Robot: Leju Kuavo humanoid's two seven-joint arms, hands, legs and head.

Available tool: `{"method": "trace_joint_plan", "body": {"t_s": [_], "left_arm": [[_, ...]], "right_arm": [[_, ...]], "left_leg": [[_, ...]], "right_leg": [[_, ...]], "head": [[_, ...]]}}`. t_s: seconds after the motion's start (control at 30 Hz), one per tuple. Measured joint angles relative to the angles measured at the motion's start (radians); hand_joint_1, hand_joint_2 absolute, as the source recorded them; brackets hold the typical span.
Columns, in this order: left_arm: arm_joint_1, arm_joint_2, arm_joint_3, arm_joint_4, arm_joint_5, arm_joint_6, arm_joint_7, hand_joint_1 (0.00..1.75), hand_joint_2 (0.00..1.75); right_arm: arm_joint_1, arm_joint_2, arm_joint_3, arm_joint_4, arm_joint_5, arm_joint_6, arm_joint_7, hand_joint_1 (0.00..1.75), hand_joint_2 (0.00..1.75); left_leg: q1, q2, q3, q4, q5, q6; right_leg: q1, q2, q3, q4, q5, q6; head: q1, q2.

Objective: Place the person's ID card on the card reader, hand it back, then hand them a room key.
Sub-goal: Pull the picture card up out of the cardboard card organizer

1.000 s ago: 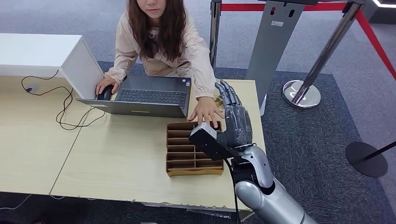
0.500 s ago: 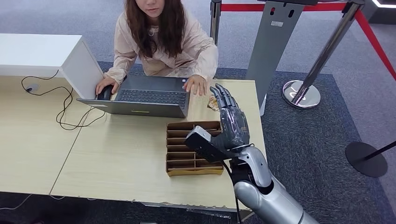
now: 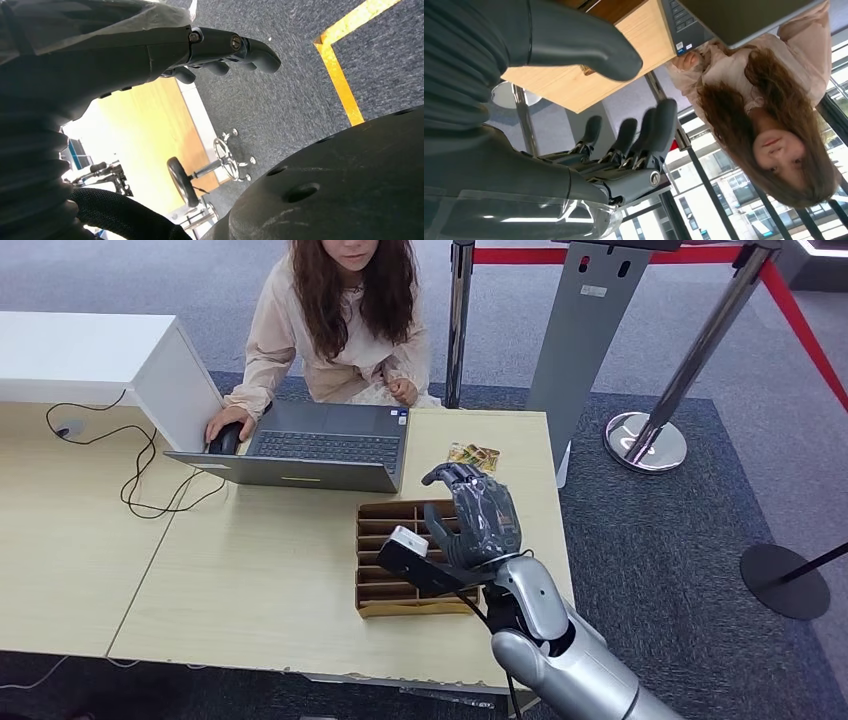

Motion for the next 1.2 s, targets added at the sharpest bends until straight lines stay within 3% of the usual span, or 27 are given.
{"method": "trace_joint_plan", "body": {"t_s": [0.13,0.27,0.37,0.83,1.07,1.17,1.2], "left_arm": [[0.0,0.0,0.0,0.0,0.002,-0.003,-0.002,0.0,0.0],[0.0,0.0,0.0,0.0,0.002,-0.004,-0.003,0.0,0.0],[0.0,0.0,0.0,0.0,0.002,-0.004,-0.004,0.0,0.0],[0.002,0.0,0.0,0.0,0.008,-0.007,-0.018,0.0,0.0],[0.004,0.0,0.0,0.001,0.011,-0.011,-0.028,0.0,0.0],[0.004,0.0,0.002,0.002,0.011,-0.013,-0.032,0.0,0.0],[0.004,0.0,0.003,0.002,0.011,-0.014,-0.033,0.0,0.0]], "right_arm": [[-0.01,0.01,0.013,0.034,0.014,0.006,0.001,1.38,1.75],[-0.018,0.02,0.023,0.072,0.017,0.009,0.001,1.06,1.75],[-0.021,0.027,0.029,0.096,0.019,0.014,0.001,0.98,1.75],[-0.041,0.056,0.051,0.199,0.02,0.024,-0.006,1.13,1.75],[-0.045,0.06,0.053,0.236,0.015,0.025,-0.009,1.03,1.75],[-0.048,0.06,0.053,0.255,0.016,0.027,-0.009,0.74,1.75],[-0.049,0.06,0.052,0.262,0.016,0.027,-0.009,0.5,1.75]], "left_leg": [[0.0,0.0,0.0,0.0,0.0,0.0],[0.0,0.0,0.0,0.0,0.0,0.0],[0.0,0.0,0.0,0.0,0.0,0.0],[0.0,0.0,0.0,0.0,0.0,0.0],[0.0,0.0,0.0,0.0,0.0,0.0],[0.0,0.0,0.0,0.0,0.0,0.0],[0.0,0.0,0.0,0.0,0.0,0.0]], "right_leg": [[0.0,0.0,0.0,0.0,0.0,0.0],[0.0,0.0,0.0,0.0,0.0,0.0],[0.0,0.0,0.0,0.0,0.0,0.0],[0.0,0.0,0.0,0.0,0.0,0.0],[0.0,0.0,0.0,0.0,0.0,0.0],[0.0,0.0,0.0,0.0,0.0,0.0],[0.0,0.0,0.0,0.0,0.0,0.0]], "head": [[0.0,0.0],[0.0,0.0],[0.0,0.0],[0.0,0.0],[0.0,0.0],[0.0,0.0],[0.0,0.0]]}}
